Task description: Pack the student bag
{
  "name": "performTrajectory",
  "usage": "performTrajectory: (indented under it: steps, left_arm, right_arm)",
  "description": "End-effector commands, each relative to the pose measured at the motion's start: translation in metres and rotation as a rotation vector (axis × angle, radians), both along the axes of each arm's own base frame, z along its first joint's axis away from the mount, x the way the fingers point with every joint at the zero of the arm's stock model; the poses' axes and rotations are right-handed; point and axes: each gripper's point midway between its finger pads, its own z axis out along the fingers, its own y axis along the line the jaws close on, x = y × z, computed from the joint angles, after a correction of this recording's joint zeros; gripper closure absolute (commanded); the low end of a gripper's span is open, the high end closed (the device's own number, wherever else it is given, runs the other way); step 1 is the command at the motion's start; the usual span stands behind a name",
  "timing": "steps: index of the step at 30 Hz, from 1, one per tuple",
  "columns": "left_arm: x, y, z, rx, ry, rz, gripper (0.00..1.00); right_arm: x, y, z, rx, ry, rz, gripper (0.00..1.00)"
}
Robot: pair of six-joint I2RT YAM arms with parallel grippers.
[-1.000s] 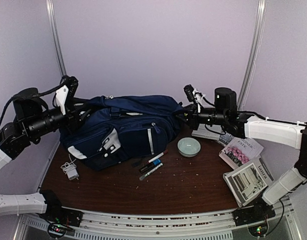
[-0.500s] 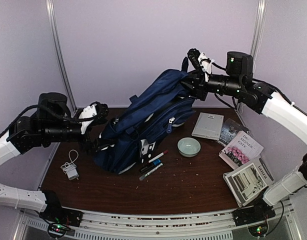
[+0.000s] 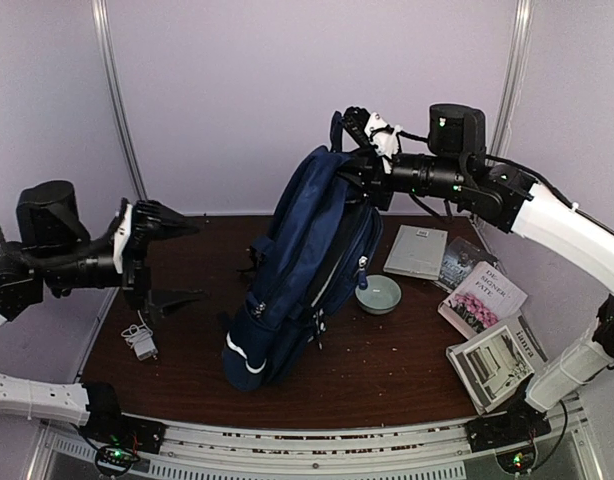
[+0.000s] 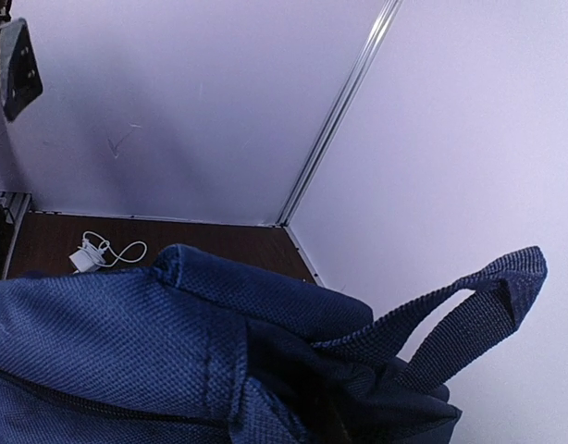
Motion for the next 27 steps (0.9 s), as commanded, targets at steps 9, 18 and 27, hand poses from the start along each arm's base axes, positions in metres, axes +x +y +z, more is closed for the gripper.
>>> performTrajectory:
  steps: [9, 18, 27]
  left_arm:
    - [0.095, -0.062, 0.057, -0.140, 0.133, 0.340, 0.02]
    - [0.093, -0.098, 0.045, -0.122, 0.136, 0.220, 0.02]
    - [0.098, -0.094, 0.043, -0.098, 0.120, 0.269, 0.02]
  right_arm:
    - [0.016, 0.006, 0.021, 0.102, 0.084, -0.208, 1.00]
    - [0.021, 0.007, 0.025, 0.136, 0.124, -0.253, 1.00]
    - [0.043, 0.007, 0.021, 0.138, 0.176, -0.362, 1.00]
